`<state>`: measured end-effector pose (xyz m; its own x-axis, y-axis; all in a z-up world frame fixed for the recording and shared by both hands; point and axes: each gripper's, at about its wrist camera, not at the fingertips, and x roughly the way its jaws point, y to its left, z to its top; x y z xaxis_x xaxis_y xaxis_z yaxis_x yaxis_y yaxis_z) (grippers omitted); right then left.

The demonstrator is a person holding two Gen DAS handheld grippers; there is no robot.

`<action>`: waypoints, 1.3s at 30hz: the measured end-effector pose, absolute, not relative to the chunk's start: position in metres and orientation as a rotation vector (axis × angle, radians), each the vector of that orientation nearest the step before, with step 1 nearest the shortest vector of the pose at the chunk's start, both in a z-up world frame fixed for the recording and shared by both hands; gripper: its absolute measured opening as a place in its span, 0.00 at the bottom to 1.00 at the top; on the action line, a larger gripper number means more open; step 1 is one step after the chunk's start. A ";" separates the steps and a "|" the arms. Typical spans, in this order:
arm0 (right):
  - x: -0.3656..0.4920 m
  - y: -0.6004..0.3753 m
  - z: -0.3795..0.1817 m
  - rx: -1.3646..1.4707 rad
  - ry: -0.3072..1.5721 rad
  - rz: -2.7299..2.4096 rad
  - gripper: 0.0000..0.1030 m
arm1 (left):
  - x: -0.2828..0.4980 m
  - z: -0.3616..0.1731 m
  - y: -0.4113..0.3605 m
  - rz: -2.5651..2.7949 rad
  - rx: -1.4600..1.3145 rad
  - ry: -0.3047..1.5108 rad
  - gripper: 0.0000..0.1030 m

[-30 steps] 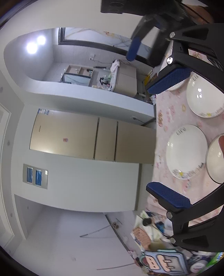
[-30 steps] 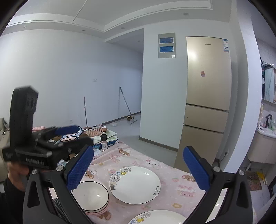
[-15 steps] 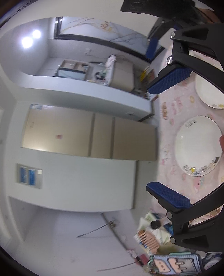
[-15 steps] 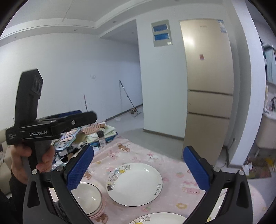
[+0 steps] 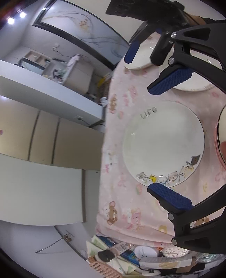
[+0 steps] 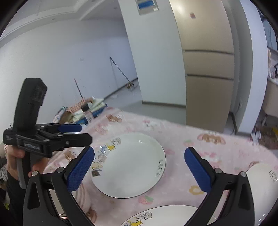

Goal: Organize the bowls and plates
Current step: 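Move the right tool to the white 'Life' plate and close on its rim, then lift the 'Life' plate with the right tool and carry it to another plate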

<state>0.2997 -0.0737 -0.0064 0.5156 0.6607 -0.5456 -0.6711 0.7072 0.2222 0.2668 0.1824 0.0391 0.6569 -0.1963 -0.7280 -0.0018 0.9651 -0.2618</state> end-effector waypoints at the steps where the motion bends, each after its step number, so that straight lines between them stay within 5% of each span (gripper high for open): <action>1: 0.304 -0.073 -0.013 -0.011 0.675 0.794 1.00 | 0.269 0.035 0.184 -0.109 -0.255 0.860 0.97; 8: 0.330 -0.077 -0.054 0.072 0.825 0.786 0.94 | 0.272 0.013 0.214 -0.100 -0.302 0.904 0.87; 12: 0.338 -0.070 -0.072 0.083 0.888 0.783 0.76 | 0.273 -0.008 0.248 -0.093 -0.420 0.935 0.79; 15: 0.339 -0.064 -0.084 0.072 0.918 0.760 0.68 | 0.280 -0.033 0.261 -0.084 -0.490 1.007 0.64; 26: 0.350 -0.046 -0.109 0.009 1.000 0.716 0.51 | 0.289 -0.073 0.268 -0.124 -0.537 1.052 0.51; 30: 0.353 -0.040 -0.113 -0.005 1.017 0.721 0.33 | 0.292 -0.082 0.260 -0.120 -0.500 1.052 0.32; 39: 0.359 -0.046 -0.119 0.059 1.032 0.705 0.23 | 0.295 -0.084 0.248 -0.127 -0.420 1.039 0.20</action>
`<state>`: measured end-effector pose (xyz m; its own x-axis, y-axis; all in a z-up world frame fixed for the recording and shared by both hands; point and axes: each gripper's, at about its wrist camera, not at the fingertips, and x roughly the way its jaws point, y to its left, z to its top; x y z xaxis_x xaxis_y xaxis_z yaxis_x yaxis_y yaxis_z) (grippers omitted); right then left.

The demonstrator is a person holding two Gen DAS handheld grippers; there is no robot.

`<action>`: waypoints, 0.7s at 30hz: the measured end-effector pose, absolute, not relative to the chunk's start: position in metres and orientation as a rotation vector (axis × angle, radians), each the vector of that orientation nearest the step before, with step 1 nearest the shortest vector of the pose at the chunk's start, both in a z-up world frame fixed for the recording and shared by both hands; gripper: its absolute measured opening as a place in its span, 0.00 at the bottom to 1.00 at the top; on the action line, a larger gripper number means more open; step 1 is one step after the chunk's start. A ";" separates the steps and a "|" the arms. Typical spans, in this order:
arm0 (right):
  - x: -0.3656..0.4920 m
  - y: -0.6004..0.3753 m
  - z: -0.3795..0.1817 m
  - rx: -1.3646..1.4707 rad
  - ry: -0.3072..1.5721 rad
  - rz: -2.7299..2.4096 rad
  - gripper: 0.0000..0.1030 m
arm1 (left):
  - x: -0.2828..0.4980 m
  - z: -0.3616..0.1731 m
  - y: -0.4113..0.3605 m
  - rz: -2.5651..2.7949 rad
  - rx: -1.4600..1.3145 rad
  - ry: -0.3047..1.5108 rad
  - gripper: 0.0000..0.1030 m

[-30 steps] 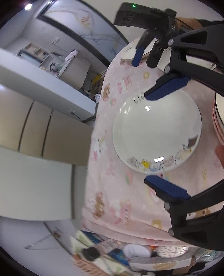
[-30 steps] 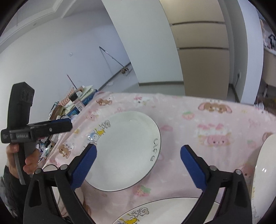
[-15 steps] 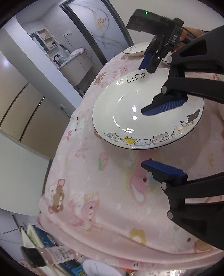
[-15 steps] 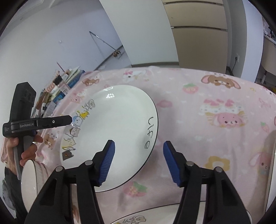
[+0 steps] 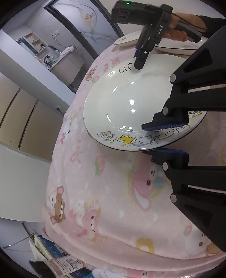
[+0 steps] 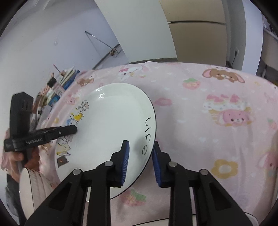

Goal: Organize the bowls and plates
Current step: 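Lift the 'Life' plate with the right tool and carry it to another plate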

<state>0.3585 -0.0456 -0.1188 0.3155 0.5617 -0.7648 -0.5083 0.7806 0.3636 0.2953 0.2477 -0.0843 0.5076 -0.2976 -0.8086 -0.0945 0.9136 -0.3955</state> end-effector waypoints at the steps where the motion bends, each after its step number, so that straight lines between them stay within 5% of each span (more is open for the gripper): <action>1: 0.358 -0.044 -0.120 0.044 1.034 0.704 0.23 | 0.296 -0.085 0.248 -0.127 -0.427 1.034 0.19; 21: 0.341 -0.041 -0.092 -0.027 0.865 0.699 0.18 | 0.282 -0.048 0.240 -0.074 -0.293 0.823 0.18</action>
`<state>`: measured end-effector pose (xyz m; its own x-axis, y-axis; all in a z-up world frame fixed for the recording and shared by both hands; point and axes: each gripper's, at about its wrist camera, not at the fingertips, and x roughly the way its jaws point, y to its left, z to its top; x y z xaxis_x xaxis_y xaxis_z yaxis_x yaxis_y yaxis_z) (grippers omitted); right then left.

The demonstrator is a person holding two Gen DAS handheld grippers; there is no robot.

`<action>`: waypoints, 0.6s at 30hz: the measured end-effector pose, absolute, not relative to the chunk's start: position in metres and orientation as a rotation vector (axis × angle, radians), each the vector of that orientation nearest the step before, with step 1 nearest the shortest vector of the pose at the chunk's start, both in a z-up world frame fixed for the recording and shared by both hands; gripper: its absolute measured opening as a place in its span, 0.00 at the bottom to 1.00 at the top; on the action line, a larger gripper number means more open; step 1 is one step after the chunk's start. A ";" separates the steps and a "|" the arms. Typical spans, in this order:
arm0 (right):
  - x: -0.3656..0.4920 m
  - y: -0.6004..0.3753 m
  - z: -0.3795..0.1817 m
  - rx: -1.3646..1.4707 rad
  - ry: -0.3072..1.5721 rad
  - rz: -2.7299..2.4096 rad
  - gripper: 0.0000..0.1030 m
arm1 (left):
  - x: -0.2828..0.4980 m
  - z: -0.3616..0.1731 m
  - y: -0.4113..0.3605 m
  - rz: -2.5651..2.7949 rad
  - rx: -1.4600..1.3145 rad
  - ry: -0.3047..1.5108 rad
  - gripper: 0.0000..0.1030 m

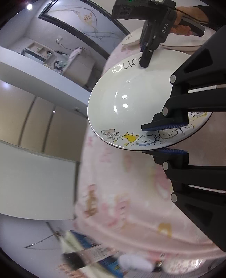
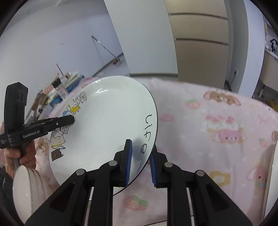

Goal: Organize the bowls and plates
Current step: 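Lift the 'Life' plate with the right tool and carry it to another plate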

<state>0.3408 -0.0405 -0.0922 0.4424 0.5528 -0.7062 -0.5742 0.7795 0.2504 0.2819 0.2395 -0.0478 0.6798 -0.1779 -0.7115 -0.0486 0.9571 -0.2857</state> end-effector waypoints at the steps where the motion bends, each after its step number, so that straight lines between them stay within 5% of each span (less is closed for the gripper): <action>1: 0.339 -0.040 -0.088 -0.033 0.849 0.699 0.18 | 0.280 -0.042 0.239 -0.069 -0.291 0.803 0.18; 18: 0.305 -0.069 -0.003 0.005 0.634 0.680 0.18 | 0.233 0.063 0.200 -0.079 -0.189 0.645 0.18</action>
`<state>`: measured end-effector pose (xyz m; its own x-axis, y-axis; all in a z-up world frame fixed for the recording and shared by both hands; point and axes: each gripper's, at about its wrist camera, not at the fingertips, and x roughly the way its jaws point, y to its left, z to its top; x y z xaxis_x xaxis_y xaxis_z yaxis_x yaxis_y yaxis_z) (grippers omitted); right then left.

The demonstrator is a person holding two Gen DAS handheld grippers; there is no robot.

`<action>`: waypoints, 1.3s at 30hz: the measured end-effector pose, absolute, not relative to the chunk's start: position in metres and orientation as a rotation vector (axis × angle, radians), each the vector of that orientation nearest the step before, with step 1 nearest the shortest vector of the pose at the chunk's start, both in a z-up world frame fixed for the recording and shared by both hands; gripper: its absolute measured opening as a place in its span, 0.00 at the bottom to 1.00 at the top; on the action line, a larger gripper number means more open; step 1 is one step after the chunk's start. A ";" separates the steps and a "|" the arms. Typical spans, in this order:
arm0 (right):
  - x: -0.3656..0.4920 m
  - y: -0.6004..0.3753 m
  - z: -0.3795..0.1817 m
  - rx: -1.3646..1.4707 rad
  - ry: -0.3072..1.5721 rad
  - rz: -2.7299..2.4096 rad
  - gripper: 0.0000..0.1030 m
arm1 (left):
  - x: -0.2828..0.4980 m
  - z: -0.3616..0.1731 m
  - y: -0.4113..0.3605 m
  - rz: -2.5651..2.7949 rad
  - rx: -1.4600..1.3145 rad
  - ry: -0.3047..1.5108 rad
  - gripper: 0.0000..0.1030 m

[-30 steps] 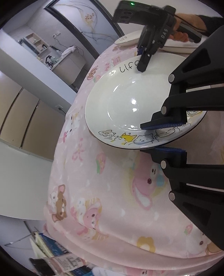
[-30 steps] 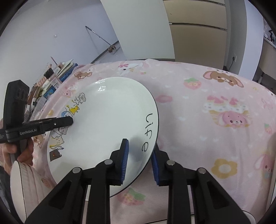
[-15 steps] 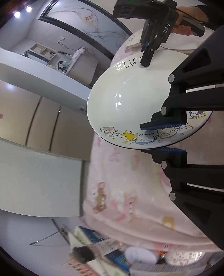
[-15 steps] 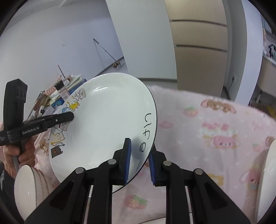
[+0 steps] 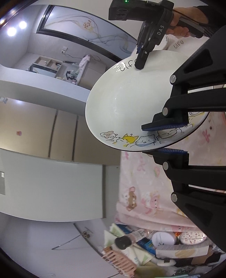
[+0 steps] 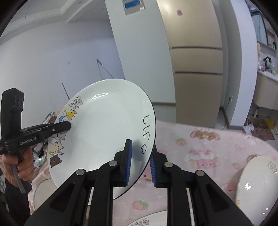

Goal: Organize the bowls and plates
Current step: 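Lift the 'Life' plate with the right tool and carry it to another plate, then lower the plate onto the other white plate and open the right tool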

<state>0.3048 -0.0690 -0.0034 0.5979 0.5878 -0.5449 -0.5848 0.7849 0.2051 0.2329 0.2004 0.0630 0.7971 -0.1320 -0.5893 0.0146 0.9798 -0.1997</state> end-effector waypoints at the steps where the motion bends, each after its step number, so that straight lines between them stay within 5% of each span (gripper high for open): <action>1: 0.302 -0.073 0.003 -0.002 0.627 0.677 0.18 | 0.229 0.071 0.194 -0.080 -0.185 0.635 0.18; 17: 0.240 -0.175 0.044 -0.090 0.564 0.520 0.18 | 0.204 0.103 0.082 -0.255 -0.180 0.667 0.19; 39: 0.216 -0.250 -0.067 0.002 0.783 0.567 0.19 | 0.182 0.005 0.007 -0.230 -0.070 0.836 0.19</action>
<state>0.2160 -0.2498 -0.0672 0.5679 0.4833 -0.6663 -0.4820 0.8514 0.2068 0.1821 0.0069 0.0046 0.6475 -0.2297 -0.7266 0.1746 0.9728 -0.1520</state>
